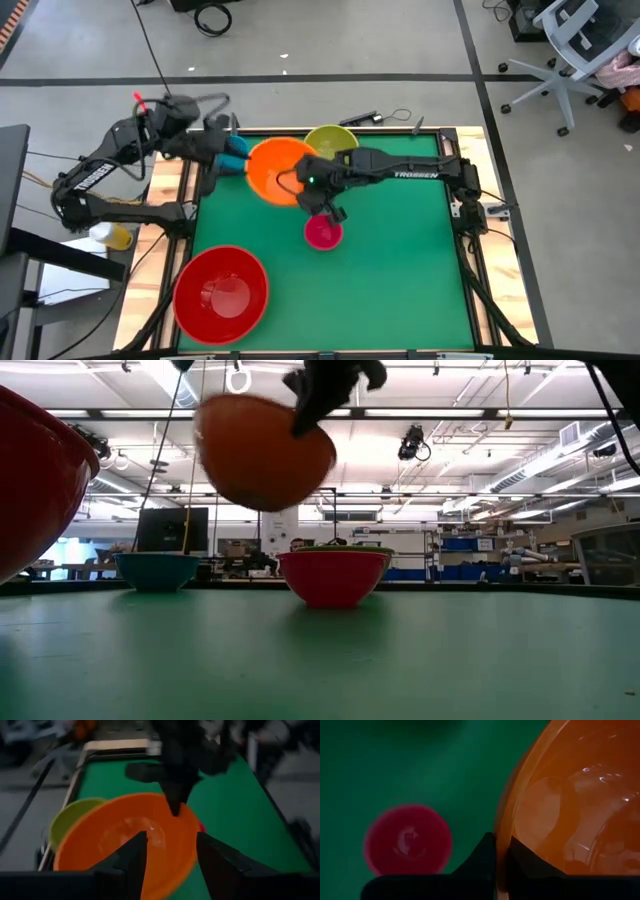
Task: Nest bowls inside each other
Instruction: Stack the orange bowl into the top of the red bowl
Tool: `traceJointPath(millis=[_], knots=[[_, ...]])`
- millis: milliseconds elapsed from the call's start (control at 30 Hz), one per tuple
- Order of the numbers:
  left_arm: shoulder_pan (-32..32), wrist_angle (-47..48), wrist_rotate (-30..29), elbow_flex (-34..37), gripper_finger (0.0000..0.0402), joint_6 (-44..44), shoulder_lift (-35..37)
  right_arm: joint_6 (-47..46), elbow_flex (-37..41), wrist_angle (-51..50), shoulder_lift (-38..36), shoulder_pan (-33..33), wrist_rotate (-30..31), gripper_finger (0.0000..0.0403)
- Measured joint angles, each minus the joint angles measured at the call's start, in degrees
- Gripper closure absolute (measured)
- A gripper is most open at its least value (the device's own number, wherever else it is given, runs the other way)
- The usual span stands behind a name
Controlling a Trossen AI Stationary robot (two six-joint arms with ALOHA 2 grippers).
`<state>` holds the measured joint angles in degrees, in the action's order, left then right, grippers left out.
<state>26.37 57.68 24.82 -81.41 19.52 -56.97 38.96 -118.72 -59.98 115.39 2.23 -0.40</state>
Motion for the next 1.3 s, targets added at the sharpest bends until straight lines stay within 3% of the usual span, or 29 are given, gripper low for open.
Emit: traceJointPath(millis=[267,400,500,767,900,1100,1300], knots=[[-15.78,8.06,-5.67,0.02,0.0228,3.02,-1.14,-2.13,0.0,1.8,-0.02,-2.29,1.43,0.0382],[-21.19,10.22,-15.47,0.04,0.0228,3.95,-2.26,-2.09,0.0,2.98,-0.02,-2.9,2.21,0.0378],[-22.92,10.19,-20.51,0.04,0.0227,5.56,-3.71,-1.79,0.0,4.46,-0.02,-3.47,3.33,0.0375],[-23.08,14.94,-21.03,0.04,0.0232,10.04,-9.28,-1.65,0.0,4.02,-0.02,-5.01,4.37,0.0376],[-23.13,16.66,-22.66,0.02,0.0272,10.28,-11.26,-1.8,0.0,3.48,0.0,-5.57,5.09,0.0375],[-24.65,17.76,-22.16,0.0,0.0381,13.15,-11.71,-4.22,0.0,3.24,0.0,-5.86,5.43,0.0371],[-29.38,19.29,-25.04,0.04,0.0388,7.43,-10.09,-18.63,0.0,4.51,-0.97,-5.42,7.8,0.0305]])
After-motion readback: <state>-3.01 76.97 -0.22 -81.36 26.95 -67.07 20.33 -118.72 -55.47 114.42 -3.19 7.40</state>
